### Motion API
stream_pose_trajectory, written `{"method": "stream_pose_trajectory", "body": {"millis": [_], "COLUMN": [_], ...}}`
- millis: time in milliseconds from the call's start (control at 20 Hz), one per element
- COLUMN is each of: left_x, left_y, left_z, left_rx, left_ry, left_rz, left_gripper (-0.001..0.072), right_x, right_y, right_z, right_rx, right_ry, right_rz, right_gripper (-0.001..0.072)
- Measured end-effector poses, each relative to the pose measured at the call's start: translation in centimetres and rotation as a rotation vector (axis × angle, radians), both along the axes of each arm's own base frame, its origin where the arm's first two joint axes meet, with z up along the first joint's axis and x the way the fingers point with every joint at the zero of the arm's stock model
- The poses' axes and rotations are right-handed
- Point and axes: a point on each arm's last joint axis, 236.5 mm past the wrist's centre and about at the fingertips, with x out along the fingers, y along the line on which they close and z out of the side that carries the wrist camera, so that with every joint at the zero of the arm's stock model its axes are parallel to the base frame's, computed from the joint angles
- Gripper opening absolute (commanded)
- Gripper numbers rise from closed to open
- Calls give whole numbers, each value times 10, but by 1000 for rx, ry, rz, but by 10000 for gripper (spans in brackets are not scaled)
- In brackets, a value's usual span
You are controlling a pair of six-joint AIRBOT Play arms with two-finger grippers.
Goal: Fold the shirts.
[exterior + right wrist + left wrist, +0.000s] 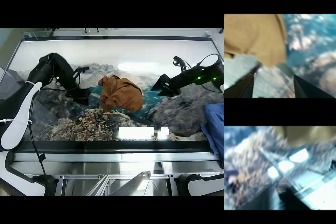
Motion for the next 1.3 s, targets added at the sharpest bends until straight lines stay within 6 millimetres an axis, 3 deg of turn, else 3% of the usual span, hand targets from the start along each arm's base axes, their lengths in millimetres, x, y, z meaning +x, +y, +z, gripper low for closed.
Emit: {"method": "stream_pose_trajectory", "body": {"millis": [150, 300, 350, 400, 450, 550, 650, 800, 1000, 1050, 1100, 1150, 1200, 1250, 1300], "left_x": [-7, -4, -1, -1, -2, -2, -1, 10, 38, 43, 48, 53, 58, 62, 65], "left_y": [19, 26, 27, 27, 25, 13, -9, -48, -90, -97, -103, -108, -110, -110, -113], "left_z": [-17, -20, -20, -21, -23, -30, -36, -39, -45, -47, -49, -53, -59, -65, -67], "left_rx": [-17, -170, -234, -282, -318, -367, -400, -423, -437, -443, -450, -452, -447, -432, -432], "left_ry": [59, 100, 115, 131, 145, 162, 169, 139, 79, 75, 76, 78, 79, 73, 70], "left_rz": [60, 196, 254, 304, 339, 388, 398, 350, 315, 310, 314, 320, 323, 320, 312], "left_gripper": [36, 66, 254, 570, 707, 713, 712, 712, 712, 712, 604, 465, 201, 30, 31], "right_x": [11, 9, 4, -3, -12, -26, -36, -42, -42, -43, -43, -43, -44, -45, -45], "right_y": [4, -22, -34, -44, -54, -61, -56, -32, 2, 8, 13, 18, 21, 24, 25], "right_z": [1, 15, 20, 22, 20, 14, 3, -7, -2, 1, 5, 7, 10, 12, 14], "right_rx": [83, 124, 135, 139, 139, 144, 147, 169, 232, 249, 267, 284, 296, 308, 317], "right_ry": [-31, -51, -56, -56, -52, -56, -57, -65, -98, -105, -111, -113, -116, -119, -119], "right_rz": [-21, -67, -87, -112, -136, -173, -180, -150, -100, -89, -83, -75, -68, -63, -61], "right_gripper": [452, 453, 453, 460, 463, 466, 468, 467, 467, 467, 467, 467, 468, 467, 467]}}
